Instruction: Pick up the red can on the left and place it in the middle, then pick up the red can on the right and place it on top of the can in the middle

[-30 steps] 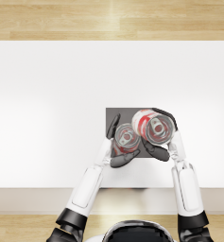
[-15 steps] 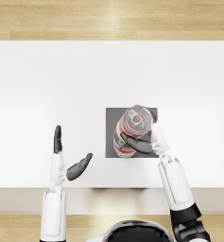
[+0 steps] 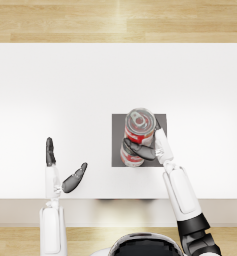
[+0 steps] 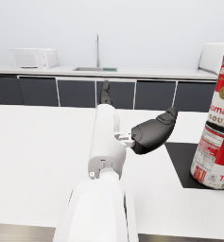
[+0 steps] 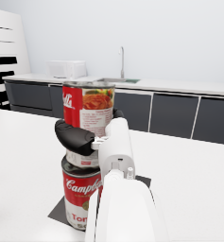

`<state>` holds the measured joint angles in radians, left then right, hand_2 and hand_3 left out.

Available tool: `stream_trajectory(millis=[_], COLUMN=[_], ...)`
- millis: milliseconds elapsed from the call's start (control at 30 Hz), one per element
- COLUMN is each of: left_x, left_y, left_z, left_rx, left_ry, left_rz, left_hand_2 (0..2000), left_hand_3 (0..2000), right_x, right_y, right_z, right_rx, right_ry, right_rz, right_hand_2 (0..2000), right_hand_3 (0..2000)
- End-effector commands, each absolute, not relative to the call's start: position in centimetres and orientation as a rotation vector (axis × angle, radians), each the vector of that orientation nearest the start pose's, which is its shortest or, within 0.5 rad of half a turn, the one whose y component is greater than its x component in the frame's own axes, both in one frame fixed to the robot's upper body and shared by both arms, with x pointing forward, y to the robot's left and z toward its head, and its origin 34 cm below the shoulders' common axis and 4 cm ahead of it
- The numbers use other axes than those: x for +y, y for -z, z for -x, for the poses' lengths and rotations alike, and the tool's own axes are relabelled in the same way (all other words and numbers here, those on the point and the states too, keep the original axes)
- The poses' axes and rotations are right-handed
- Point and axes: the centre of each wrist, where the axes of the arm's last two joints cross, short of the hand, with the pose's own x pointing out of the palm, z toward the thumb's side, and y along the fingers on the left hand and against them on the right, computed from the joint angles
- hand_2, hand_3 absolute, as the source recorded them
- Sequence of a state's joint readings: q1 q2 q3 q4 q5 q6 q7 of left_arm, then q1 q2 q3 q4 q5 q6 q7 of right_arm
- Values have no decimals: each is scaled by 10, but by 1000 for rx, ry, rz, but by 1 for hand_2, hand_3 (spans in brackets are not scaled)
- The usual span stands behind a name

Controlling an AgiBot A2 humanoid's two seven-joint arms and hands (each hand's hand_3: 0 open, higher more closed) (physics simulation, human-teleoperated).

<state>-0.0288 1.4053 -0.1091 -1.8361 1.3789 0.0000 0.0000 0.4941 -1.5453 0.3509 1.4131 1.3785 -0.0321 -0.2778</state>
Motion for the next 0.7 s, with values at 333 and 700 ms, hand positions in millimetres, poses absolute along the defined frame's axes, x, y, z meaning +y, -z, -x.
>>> stream_trajectory(millis=[333,700], left_x=[232,221], left_y=[-163,-177], left_z=[-210,-204], left_rx=[-211,-266], left_ry=[1518,1549], left_rz=[-177,-213], left_hand_2=[0,0], left_hand_3=[0,0], right_x=[-96,-114], right_y=[-249,-300], right_z=[-289,-267], right_rx=[-198,-345], right_ry=[-1907,-1881], right_rz=[103,328], right_hand_2=[0,0], right_hand_3=[0,0])
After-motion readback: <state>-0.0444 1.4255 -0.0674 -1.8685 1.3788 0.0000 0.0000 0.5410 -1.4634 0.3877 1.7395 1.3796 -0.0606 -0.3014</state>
